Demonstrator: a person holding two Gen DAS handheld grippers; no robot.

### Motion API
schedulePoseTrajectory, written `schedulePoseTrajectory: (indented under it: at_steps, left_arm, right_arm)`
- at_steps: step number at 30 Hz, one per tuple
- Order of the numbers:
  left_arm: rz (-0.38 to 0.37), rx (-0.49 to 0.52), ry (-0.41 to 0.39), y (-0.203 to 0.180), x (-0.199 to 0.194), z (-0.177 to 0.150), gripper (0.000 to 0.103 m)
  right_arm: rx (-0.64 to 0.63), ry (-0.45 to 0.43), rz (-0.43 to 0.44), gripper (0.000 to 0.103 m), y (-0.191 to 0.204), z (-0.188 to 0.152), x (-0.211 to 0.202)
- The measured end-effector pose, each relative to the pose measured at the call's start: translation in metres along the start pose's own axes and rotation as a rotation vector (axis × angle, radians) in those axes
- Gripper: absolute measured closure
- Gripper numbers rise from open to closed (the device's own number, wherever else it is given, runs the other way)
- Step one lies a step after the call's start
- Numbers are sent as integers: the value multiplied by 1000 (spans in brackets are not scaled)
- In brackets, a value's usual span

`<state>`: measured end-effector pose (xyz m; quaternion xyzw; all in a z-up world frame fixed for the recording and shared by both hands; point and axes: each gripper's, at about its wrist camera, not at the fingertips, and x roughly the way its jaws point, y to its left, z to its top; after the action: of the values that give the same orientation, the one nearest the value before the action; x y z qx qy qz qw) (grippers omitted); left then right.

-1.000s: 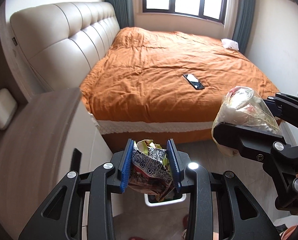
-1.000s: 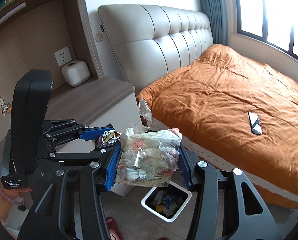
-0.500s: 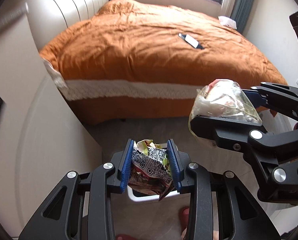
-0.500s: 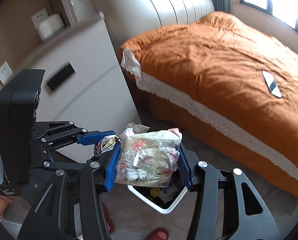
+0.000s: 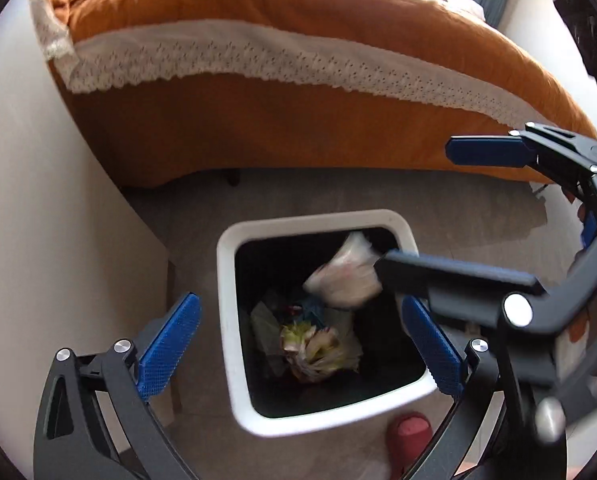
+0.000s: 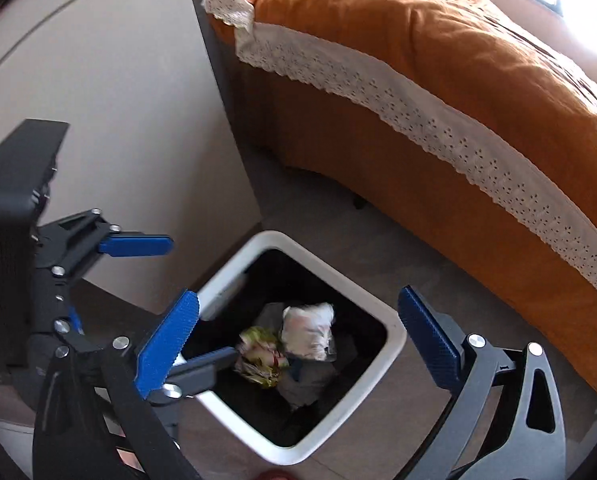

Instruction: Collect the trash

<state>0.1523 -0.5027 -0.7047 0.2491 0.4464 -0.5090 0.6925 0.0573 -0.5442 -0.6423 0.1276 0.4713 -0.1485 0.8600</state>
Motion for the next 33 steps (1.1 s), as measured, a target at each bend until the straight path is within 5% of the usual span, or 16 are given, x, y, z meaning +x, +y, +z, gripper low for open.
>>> schedulePoseTrajectory:
  at_steps: [13,33]
  left_arm:
    - [8,-44,-47,-3,-78,31,5]
    - [77,-120,-278,-38,-359,117,5]
  right_arm:
    - [-4,-34,-13,3,9,43,-66]
    - [39,-322,-50,3,38,145,-332]
